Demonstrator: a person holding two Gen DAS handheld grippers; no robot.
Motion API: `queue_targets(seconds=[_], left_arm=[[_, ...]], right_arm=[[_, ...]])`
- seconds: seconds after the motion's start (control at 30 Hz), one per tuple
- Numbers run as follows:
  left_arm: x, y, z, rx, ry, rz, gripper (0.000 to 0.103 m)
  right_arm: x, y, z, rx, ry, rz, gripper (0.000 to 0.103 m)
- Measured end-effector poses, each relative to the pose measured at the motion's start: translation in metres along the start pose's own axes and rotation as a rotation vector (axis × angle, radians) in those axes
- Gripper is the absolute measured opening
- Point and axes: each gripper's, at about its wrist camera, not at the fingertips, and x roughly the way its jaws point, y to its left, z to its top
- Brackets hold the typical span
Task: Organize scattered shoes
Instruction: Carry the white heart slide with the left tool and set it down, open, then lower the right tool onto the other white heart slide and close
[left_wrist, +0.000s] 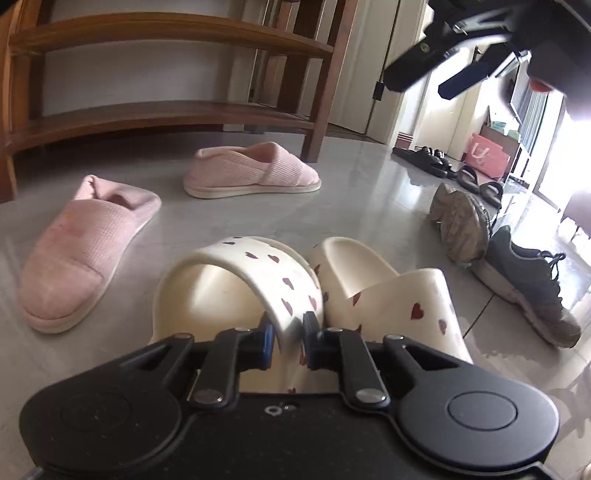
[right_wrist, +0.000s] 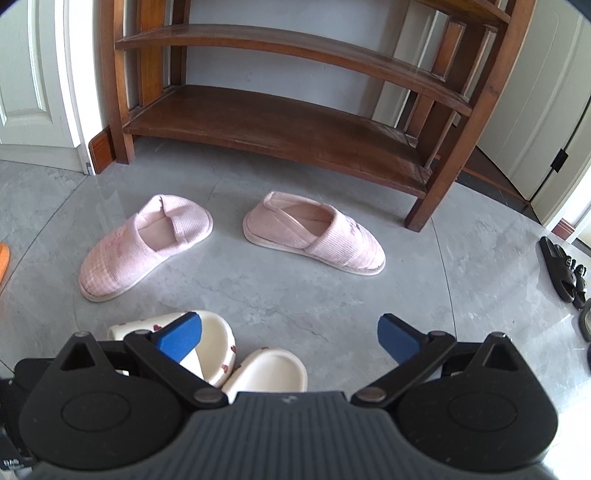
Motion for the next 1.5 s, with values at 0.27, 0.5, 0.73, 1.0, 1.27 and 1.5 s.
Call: queue_targets(seconds=[0.27,0.5,0.73,1.0,1.27,1.5], left_arm=[[-0.058,0.013,-0.001,0.187,-0.012,-0.042,0.010],[-0.115,0.025,-0.007,0.522,0.099,-0.103,0.010],[-0.141,0.022,-0.024,0.761,0.227,-0.180,0.017],[-0.156,0.046,-0.050,0.814,0.306,-0.001,0.029],[-0.184,0.068,-0.041,0.589,0.227,0.139,0.040],[-0.186,0.068,-0.045,0.367,0.208,0.095,0.040]], right_arm=[[0.001,0.010,0.007,-0.010,-0.013,0.029,0.103],[0.004,0.035,0.014,-0.065,-0.026,0.059,0.103],[0.010,0.059,0.018,-0.099,-0.005,0.083,0.103],[0.030,0.102,0.018,-0.218,-0.002,0.178,0.103],[0.052,0.143,0.000,-0.411,0.001,0.291,0.103],[0.058,0.171,-0.034,-0.666,-0.002,0.337,0.102]])
